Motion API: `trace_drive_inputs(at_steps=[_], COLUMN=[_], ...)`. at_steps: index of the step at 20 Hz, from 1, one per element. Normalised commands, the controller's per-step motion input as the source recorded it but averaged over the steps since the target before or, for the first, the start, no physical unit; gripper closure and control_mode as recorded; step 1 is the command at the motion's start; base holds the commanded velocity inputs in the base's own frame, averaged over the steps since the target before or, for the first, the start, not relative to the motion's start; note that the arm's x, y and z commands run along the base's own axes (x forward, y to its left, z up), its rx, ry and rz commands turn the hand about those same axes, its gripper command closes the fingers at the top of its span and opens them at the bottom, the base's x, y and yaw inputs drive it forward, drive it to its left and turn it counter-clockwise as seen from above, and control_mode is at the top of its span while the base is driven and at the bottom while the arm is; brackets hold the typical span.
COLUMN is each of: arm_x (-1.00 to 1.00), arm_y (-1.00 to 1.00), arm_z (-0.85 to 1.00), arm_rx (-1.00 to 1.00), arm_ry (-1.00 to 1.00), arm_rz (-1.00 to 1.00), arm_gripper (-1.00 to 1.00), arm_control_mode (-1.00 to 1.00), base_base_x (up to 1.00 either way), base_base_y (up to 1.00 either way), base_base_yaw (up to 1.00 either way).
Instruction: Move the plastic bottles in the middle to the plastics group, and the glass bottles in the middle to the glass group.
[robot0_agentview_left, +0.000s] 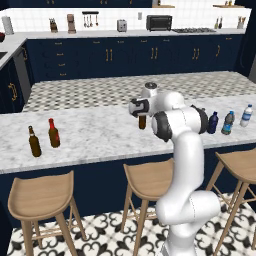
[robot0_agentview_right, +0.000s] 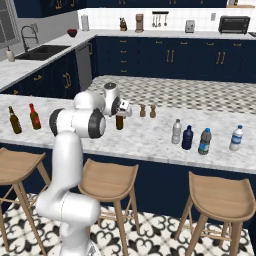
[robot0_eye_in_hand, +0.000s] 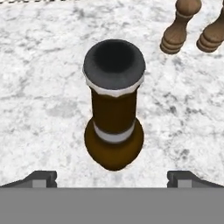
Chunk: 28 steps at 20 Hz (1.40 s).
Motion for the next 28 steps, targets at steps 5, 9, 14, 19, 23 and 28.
trace_drive_inputs(at_steps=[5, 9, 14, 19, 23, 28], arm_x=[0.3, 0.09, 0.0, 0.01, 0.01, 0.01], arm_y=[0.0, 0.0, 0.0, -0.01, -0.01, 0.0], arm_z=[-0.08, -0.03, -0.05, -0.23, -0.13, 0.0], arm_rx=[0.0, 0.0, 0.0, 0.0, 0.0, 0.0], arm_ry=[0.01, 0.0, 0.0, -0.04, -0.04, 0.0], arm_rz=[0.01, 0.01, 0.0, 0.0, 0.0, 0.0], arm_gripper=[-1.0, -1.0, -1.0, -1.0, -1.0, 1.0], arm_control_mode=[-1.0, -1.0, -1.0, -1.0, -1.0, -1.0], base_base_x=[0.0, 0.0, 0.0, 0.0, 0.0, 0.0], base_base_y=[0.0, 0.0, 0.0, 0.0, 0.0, 0.0], base_base_yaw=[0.0, 0.0, 0.0, 0.0, 0.0, 0.0])
